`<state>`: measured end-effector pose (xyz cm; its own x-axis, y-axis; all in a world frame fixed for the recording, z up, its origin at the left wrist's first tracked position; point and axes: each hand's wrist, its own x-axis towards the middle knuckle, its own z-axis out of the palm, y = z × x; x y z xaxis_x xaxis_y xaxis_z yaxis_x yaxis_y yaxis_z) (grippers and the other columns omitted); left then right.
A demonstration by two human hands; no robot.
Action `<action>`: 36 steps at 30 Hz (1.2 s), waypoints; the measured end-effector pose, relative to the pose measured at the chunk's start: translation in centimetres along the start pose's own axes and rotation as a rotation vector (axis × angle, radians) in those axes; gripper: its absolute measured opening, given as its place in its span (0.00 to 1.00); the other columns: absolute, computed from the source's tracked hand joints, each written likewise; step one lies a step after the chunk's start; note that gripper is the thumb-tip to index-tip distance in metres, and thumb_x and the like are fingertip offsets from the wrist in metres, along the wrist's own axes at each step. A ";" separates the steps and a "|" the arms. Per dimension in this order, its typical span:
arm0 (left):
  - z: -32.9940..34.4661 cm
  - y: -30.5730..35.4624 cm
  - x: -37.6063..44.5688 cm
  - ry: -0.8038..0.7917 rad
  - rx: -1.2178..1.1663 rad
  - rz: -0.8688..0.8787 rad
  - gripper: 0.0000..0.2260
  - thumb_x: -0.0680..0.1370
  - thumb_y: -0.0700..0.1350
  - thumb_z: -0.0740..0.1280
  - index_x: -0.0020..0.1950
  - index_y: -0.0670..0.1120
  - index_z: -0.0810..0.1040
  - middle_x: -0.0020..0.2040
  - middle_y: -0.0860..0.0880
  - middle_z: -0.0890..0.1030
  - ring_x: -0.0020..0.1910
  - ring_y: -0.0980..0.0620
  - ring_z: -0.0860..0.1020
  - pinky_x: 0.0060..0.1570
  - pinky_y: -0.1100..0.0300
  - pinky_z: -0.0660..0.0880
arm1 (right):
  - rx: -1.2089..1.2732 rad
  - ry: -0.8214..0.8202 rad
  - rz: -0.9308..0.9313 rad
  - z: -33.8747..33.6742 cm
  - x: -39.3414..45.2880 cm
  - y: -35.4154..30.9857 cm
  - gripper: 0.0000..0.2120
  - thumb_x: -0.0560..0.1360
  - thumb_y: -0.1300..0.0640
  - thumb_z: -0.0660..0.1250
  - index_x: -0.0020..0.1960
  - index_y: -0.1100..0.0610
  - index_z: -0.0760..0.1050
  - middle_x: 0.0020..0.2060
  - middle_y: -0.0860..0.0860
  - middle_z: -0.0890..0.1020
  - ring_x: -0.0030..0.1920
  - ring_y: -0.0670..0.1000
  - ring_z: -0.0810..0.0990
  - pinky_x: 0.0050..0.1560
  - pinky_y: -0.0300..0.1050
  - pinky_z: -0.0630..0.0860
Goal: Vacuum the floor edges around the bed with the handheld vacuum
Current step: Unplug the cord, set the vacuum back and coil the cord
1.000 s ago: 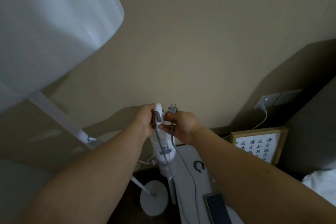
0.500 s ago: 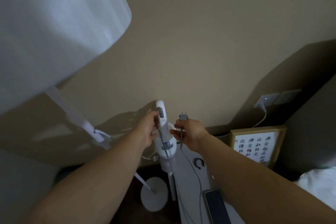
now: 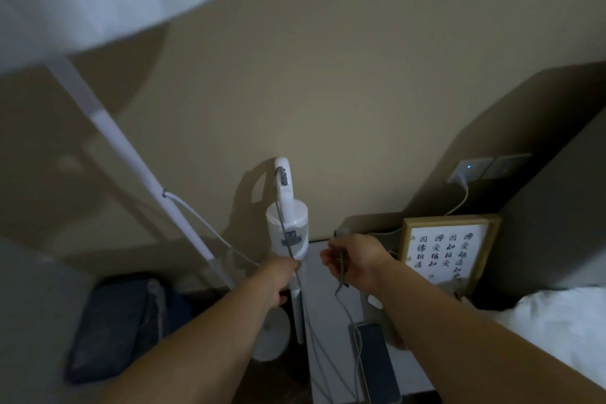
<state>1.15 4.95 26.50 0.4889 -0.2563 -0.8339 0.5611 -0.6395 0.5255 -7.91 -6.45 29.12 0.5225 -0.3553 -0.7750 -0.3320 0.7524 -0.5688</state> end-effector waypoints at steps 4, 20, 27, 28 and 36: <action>2.2 -2.1 1.5 -0.029 0.020 -0.006 0.12 0.79 0.43 0.63 0.62 0.42 0.74 0.41 0.46 0.75 0.38 0.50 0.71 0.37 0.60 0.68 | 0.063 0.003 0.060 -2.1 0.4 2.8 0.06 0.78 0.65 0.60 0.54 0.66 0.72 0.37 0.60 0.78 0.34 0.53 0.78 0.27 0.39 0.78; -2.0 -9.1 0.6 0.162 0.160 0.123 0.09 0.82 0.42 0.56 0.54 0.40 0.74 0.46 0.39 0.77 0.39 0.44 0.76 0.35 0.56 0.73 | -0.113 0.006 0.219 -3.6 -0.5 8.9 0.05 0.76 0.70 0.59 0.42 0.64 0.71 0.33 0.59 0.74 0.32 0.54 0.76 0.34 0.47 0.80; -7.4 -2.3 -6.8 0.274 -0.312 0.268 0.13 0.82 0.40 0.55 0.38 0.43 0.69 0.29 0.48 0.63 0.13 0.58 0.61 0.15 0.72 0.56 | -0.676 -0.174 0.217 2.6 -4.9 10.5 0.04 0.77 0.66 0.61 0.52 0.63 0.70 0.44 0.59 0.73 0.41 0.54 0.73 0.39 0.43 0.77; -7.9 -1.1 -8.6 0.212 -0.388 0.282 0.14 0.82 0.37 0.54 0.36 0.44 0.66 0.28 0.48 0.62 0.12 0.59 0.57 0.14 0.74 0.53 | -0.752 -0.196 0.215 3.5 -5.9 10.4 0.07 0.77 0.65 0.63 0.55 0.62 0.69 0.45 0.59 0.73 0.39 0.54 0.74 0.41 0.43 0.76; -10.8 0.2 -16.4 -0.144 -0.677 0.322 0.08 0.81 0.35 0.56 0.43 0.38 0.70 0.29 0.43 0.77 0.18 0.58 0.72 0.19 0.69 0.69 | -1.020 -0.372 0.145 6.8 -13.0 12.7 0.04 0.74 0.56 0.68 0.44 0.57 0.78 0.63 0.53 0.74 0.68 0.57 0.69 0.69 0.51 0.66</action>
<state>0.46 16.88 42.15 0.6317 -0.4765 -0.6114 0.7155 0.0549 0.6965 -13.62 11.51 33.82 0.5734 0.0184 -0.8191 -0.8141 -0.1000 -0.5721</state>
